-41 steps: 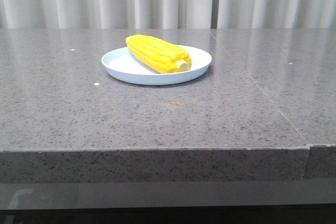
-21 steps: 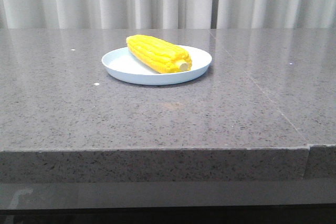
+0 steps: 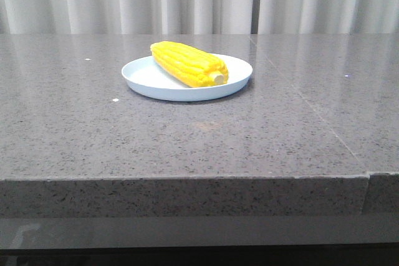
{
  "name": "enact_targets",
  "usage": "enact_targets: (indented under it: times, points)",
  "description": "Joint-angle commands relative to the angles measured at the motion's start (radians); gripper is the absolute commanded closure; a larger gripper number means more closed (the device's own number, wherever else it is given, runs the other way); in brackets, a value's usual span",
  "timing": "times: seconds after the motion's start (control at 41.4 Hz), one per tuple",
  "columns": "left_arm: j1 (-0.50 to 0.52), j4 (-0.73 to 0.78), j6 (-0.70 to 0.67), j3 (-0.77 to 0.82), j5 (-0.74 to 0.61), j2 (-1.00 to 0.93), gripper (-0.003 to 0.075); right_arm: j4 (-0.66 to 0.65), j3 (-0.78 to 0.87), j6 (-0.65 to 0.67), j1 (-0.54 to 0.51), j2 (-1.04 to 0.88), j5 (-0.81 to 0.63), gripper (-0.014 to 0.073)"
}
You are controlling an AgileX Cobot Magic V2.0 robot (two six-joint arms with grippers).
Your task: Place corn on plate with both arms
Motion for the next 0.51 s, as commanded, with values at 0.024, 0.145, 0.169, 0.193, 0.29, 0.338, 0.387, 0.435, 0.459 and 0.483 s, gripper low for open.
enact_targets:
  times: [0.024,0.145,0.169,0.193,0.29,0.338,0.387,0.435,0.459,0.483]
  points:
    - [-0.001,-0.008,0.000,0.002,-0.078,-0.020,0.0740,-0.008,0.144,-0.011,-0.132,-0.123,-0.284,0.0662]
    - [-0.001,-0.008,0.000,0.002,-0.078,-0.020,0.0740,-0.007,0.342,-0.011,-0.260,-0.271,-0.442,0.0662]
    - [-0.001,-0.008,0.000,0.002,-0.078,-0.020,0.0740,-0.007,0.374,-0.011,-0.278,-0.293,-0.466,0.0662]
    - [-0.001,-0.008,0.000,0.002,-0.078,-0.020,0.0740,-0.007,0.415,-0.011,-0.299,-0.321,-0.507,0.0662]
    - [-0.001,-0.008,0.000,0.002,-0.078,-0.020,0.0741,0.009,0.547,-0.010,-0.352,-0.398,-0.611,0.0662]
    - [-0.001,-0.008,0.000,0.002,-0.078,-0.020,0.0740,0.022,0.611,-0.010,-0.366,-0.432,-0.664,0.0662]
    - [-0.001,-0.008,0.000,0.002,-0.078,-0.020,0.0740,0.022,0.661,-0.010,-0.372,-0.459,-0.702,0.0662]
    - [-0.001,-0.008,0.000,0.002,-0.078,-0.020,0.0741,0.022,0.703,-0.010,-0.378,-0.481,-0.735,0.0662]
    - [-0.001,-0.008,0.000,0.002,-0.078,-0.020,0.0740,0.022,0.724,-0.010,-0.382,-0.492,-0.752,0.0662]
    - [-0.001,-0.008,0.000,0.002,-0.078,-0.020,0.0740,0.022,0.738,-0.010,-0.385,-0.498,-0.760,0.0662]
